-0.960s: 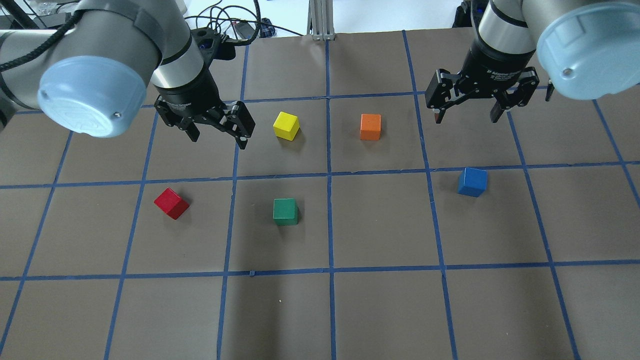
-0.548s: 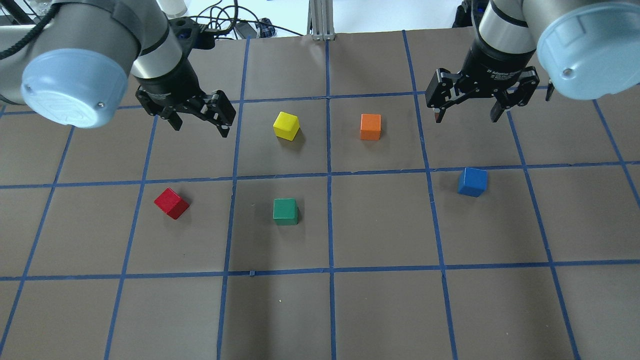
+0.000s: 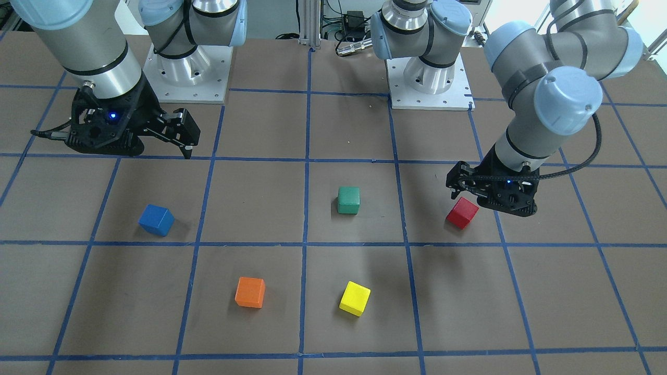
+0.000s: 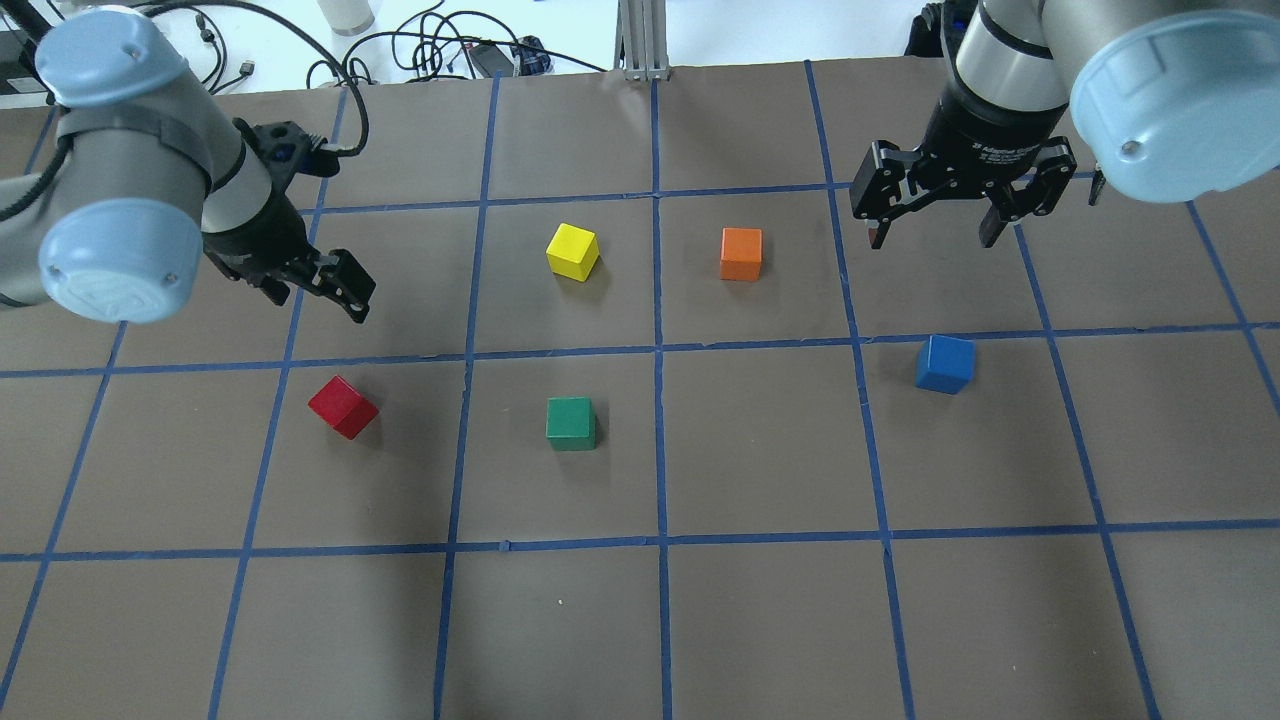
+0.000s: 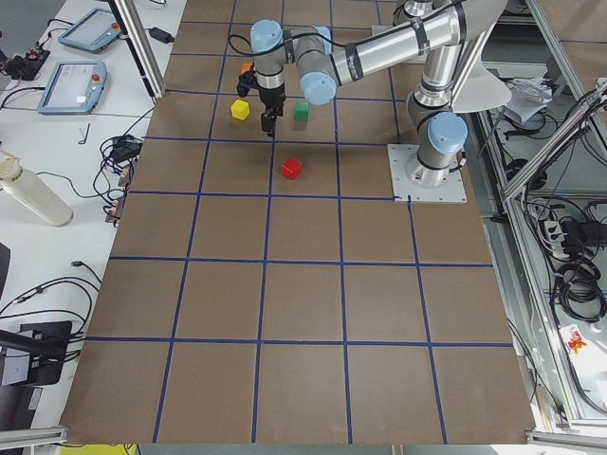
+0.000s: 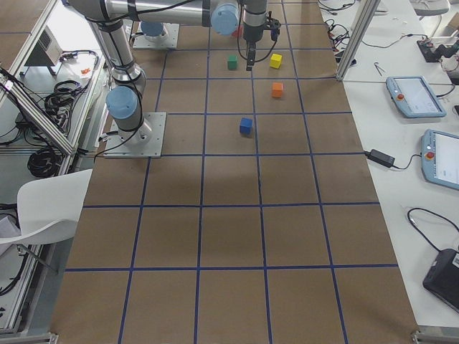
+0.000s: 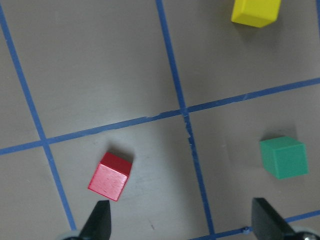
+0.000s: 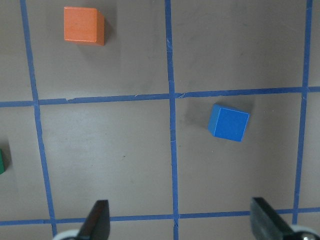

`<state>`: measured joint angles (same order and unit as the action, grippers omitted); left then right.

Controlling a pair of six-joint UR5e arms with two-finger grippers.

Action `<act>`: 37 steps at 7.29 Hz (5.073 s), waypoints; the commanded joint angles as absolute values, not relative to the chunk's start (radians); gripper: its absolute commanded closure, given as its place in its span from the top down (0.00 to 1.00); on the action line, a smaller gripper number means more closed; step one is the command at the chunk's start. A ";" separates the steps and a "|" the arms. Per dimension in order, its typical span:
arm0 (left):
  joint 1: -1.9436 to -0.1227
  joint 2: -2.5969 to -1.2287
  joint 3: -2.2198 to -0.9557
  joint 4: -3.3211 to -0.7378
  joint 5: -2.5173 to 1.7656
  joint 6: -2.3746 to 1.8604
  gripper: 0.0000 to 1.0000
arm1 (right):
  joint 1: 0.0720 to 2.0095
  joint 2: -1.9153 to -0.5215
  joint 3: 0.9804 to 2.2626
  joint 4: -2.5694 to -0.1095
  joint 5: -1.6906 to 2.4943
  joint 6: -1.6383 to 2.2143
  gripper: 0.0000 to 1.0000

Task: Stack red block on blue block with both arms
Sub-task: 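Move the left gripper down toward the red cube, then lower the left gripper onto the red cube and close it, then carry the red cube with the left gripper toward the table centre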

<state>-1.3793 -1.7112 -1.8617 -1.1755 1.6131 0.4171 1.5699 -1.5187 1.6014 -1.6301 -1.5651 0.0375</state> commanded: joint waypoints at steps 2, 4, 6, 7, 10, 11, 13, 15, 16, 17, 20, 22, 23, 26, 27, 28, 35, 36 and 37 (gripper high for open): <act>-1.301 -1.753 -1.988 -1.014 1.643 0.057 1.00 | 1.568 -1.520 1.601 -1.651 -1.566 0.038 1.00; -1.293 -1.766 -2.055 -0.878 1.635 -0.171 1.00 | 1.569 -1.522 1.603 -1.649 -1.566 0.038 1.00; -1.295 -1.772 -2.089 -0.870 1.540 -0.251 1.00 | 1.569 -1.522 1.603 -1.643 -1.566 0.038 1.00; -1.292 -1.769 -2.104 -0.871 1.542 -0.256 1.00 | 1.569 -1.522 1.603 -1.643 -1.568 0.038 1.00; -1.250 -1.789 -2.109 -0.870 1.557 -0.255 0.83 | 1.569 -1.520 1.605 -1.644 -1.566 0.038 1.00; -1.244 -1.789 -2.106 -0.871 1.557 -0.246 0.83 | 1.569 -1.520 1.605 -1.637 -1.568 0.038 1.00; -1.244 -1.799 -2.111 -0.870 1.557 -0.253 0.83 | 1.569 -1.522 1.605 -1.637 -1.568 0.038 1.00; -1.244 -1.802 -2.123 -0.868 1.554 -0.256 0.76 | 1.569 -1.522 1.608 -1.632 -1.577 0.037 1.00; -1.244 -1.804 -2.125 -0.867 1.555 -0.259 0.59 | 1.569 -1.522 1.611 -1.632 -1.586 0.038 1.00; -1.247 -1.802 -2.122 -0.868 1.557 -0.276 0.26 | 1.569 -1.522 1.611 -1.632 -1.586 0.037 1.00; -1.316 -1.761 -2.096 -0.807 1.617 -0.102 0.07 | 1.568 -1.522 1.609 -1.634 -1.586 0.037 1.00; -1.484 -1.756 -1.894 -1.034 1.614 -0.074 0.08 | 1.566 -1.522 1.609 -1.634 -1.586 0.037 1.00; -1.605 -1.787 -1.774 -1.152 1.583 -0.109 0.07 | 1.566 -1.522 1.608 -1.637 -1.586 0.034 1.00; -1.846 -1.912 -1.637 -1.171 1.459 -0.397 0.05 | 1.533 -1.532 1.601 -1.634 -1.603 0.018 1.00; -1.891 -1.960 -1.591 -1.172 1.445 -0.460 0.05 | 1.516 -1.534 1.601 -1.629 -1.600 0.009 1.00; -1.937 -2.009 -1.563 -1.181 1.445 -0.509 0.04 | 1.506 -1.534 1.601 -1.628 -1.600 0.009 1.00; -2.025 -2.161 -1.543 -1.164 1.463 -0.514 0.97 | 1.502 -1.542 1.606 -1.629 -1.598 0.008 1.00; -2.023 -2.160 -1.530 -1.164 1.463 -0.514 0.98 | 1.505 -1.543 1.605 -1.631 -1.598 0.011 1.00; -2.013 -2.117 -1.505 -1.183 1.463 -0.499 1.00 | 1.506 -1.543 1.606 -1.631 -1.598 0.009 1.00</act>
